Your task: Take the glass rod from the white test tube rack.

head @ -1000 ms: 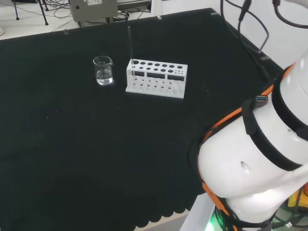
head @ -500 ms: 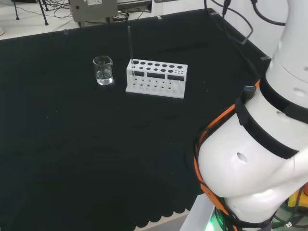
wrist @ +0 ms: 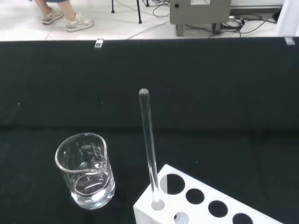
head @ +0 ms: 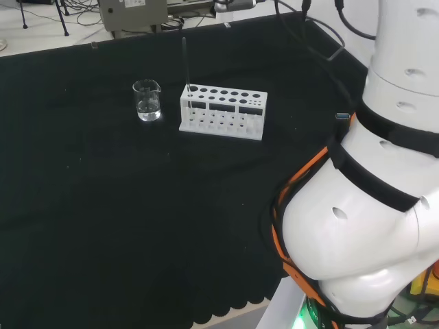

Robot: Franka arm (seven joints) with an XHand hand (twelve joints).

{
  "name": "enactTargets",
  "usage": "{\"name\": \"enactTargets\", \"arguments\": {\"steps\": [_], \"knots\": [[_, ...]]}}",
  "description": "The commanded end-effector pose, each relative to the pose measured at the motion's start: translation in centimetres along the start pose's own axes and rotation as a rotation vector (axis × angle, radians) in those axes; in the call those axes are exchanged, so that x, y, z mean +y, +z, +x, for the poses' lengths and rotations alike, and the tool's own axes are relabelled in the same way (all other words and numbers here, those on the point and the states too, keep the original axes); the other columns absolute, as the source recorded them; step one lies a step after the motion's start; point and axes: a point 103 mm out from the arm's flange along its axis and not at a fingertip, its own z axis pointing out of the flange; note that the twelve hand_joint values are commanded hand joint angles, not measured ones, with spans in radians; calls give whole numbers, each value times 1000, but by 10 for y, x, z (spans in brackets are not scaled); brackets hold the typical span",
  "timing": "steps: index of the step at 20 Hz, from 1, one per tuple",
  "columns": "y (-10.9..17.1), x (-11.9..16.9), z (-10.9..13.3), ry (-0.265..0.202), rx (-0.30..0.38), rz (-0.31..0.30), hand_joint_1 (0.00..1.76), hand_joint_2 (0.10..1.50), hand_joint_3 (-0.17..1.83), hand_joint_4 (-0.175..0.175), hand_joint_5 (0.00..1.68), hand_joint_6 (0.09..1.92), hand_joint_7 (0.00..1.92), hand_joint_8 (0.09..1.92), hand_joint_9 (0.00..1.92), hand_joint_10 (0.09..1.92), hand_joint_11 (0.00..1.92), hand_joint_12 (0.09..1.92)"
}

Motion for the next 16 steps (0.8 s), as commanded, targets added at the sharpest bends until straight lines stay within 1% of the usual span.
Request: {"name": "enactTargets", "arguments": {"steps": [1,4,8,11,16], "knots": [[23,23,-4,-20,15,5,546,977,407,-175,328,303,502,1025,628,980,386,1367],[37,28,-1,-30,7,12,553,977,411,-175,254,540,526,1037,650,991,422,1356],[51,35,3,-37,0,27,556,978,417,-175,248,786,599,1065,720,1020,532,1342],[58,37,6,-47,-6,36,554,980,422,-175,252,894,649,1107,782,1063,634,1334],[69,40,13,-63,-10,59,554,982,429,-175,259,963,679,1143,871,1138,748,1336]]}}
